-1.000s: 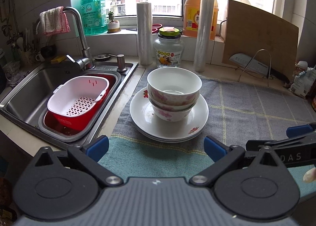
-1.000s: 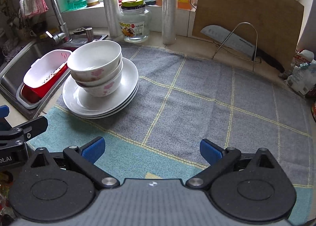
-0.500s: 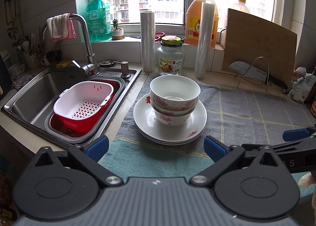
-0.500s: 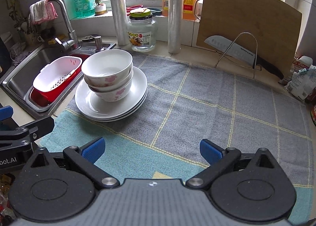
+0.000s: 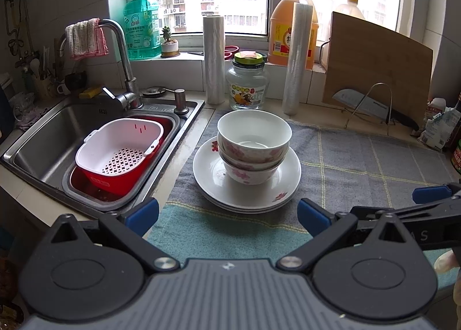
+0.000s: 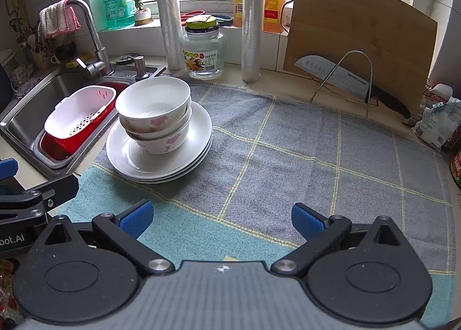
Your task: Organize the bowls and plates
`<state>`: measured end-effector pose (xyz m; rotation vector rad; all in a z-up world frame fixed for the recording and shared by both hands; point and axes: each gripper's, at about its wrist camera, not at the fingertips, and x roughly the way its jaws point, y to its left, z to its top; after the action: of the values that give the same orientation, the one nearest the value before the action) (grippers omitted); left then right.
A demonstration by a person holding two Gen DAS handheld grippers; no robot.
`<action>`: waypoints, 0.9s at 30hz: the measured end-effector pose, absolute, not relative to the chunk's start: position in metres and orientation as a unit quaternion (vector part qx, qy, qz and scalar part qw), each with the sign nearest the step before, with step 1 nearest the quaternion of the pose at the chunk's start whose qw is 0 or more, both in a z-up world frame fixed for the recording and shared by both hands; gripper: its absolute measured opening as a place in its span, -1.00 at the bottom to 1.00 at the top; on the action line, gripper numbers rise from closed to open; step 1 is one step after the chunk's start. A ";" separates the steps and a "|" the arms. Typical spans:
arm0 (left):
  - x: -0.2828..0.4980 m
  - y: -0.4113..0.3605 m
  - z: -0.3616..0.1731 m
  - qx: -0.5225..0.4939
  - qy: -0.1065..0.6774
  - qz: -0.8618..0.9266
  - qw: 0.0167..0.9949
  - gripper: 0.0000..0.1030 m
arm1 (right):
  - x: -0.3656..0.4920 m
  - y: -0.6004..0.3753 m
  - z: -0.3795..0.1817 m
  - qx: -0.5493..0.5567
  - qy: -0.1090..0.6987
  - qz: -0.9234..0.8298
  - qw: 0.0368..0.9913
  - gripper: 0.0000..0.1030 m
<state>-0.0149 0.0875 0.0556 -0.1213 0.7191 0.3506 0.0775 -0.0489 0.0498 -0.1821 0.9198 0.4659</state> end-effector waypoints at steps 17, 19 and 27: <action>-0.014 0.089 0.059 -0.062 0.344 0.167 0.922 0.98 | 0.079 -0.049 0.056 -0.090 0.425 0.217 0.874 1.00; -0.014 0.089 0.060 -0.062 0.344 0.167 0.922 0.98 | 0.079 -0.049 0.056 -0.090 0.424 0.217 0.875 1.00; -0.014 0.088 0.061 -0.061 0.343 0.167 0.923 0.98 | 0.076 -0.049 0.058 -0.095 0.415 0.214 0.879 1.00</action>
<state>-0.0144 0.0878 0.0605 -0.1255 0.7037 0.3423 0.0764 -0.0492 0.0582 -0.1983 0.8647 0.4459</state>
